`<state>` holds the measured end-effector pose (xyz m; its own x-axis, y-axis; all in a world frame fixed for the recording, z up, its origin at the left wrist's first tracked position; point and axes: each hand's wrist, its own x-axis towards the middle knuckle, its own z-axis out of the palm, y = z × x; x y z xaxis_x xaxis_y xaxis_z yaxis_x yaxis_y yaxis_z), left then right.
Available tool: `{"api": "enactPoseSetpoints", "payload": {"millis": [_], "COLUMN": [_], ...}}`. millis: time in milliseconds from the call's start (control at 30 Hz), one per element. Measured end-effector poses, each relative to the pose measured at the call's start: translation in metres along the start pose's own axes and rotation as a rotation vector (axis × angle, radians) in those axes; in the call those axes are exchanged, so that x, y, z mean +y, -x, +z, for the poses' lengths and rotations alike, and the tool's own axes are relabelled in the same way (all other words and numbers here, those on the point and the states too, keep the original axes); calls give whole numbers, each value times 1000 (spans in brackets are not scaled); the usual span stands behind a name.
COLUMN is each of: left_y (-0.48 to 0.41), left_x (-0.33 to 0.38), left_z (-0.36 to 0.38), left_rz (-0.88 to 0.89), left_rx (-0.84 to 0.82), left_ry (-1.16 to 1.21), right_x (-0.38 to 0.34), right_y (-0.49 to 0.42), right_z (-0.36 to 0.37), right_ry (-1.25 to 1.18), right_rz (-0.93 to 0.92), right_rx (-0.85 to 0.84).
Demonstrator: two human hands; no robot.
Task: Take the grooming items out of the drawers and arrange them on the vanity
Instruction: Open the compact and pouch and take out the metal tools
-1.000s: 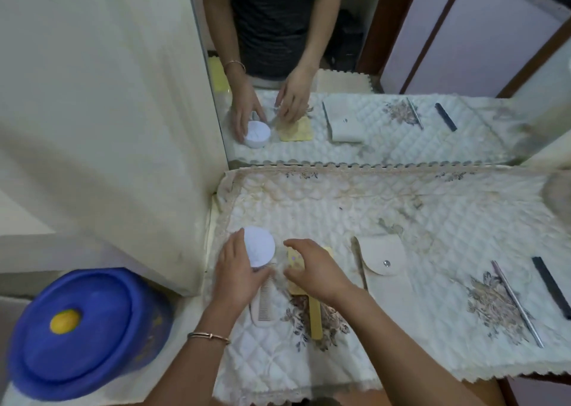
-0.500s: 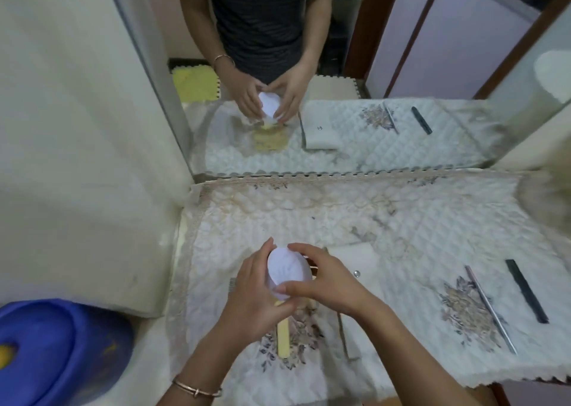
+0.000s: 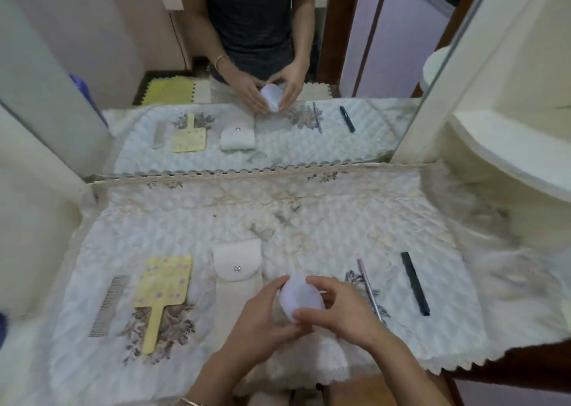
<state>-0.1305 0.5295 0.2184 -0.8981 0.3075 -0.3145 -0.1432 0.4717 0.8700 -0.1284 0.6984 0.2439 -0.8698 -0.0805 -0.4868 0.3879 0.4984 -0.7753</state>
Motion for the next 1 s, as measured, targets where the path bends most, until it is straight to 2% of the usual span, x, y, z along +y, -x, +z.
{"api": "enactPoseSetpoints", "payload": {"millis": [267, 467, 700, 1000], "left_y": [5, 2, -3, -6], "left_x": [8, 3, -9, -6], "left_z": [31, 14, 21, 1], "left_rz": [-4, 77, -14, 27], "left_rx": [80, 40, 101, 164], "left_ry": [-47, -203, -13, 84], "right_x": [27, 11, 10, 2], "right_y": [3, 1, -5, -10], "right_z": [-16, -7, -11, -14], "right_ry": [2, 13, 76, -20], "right_rz": [-44, -73, -60, -116], "right_rx": [-40, -99, -61, -7]}}
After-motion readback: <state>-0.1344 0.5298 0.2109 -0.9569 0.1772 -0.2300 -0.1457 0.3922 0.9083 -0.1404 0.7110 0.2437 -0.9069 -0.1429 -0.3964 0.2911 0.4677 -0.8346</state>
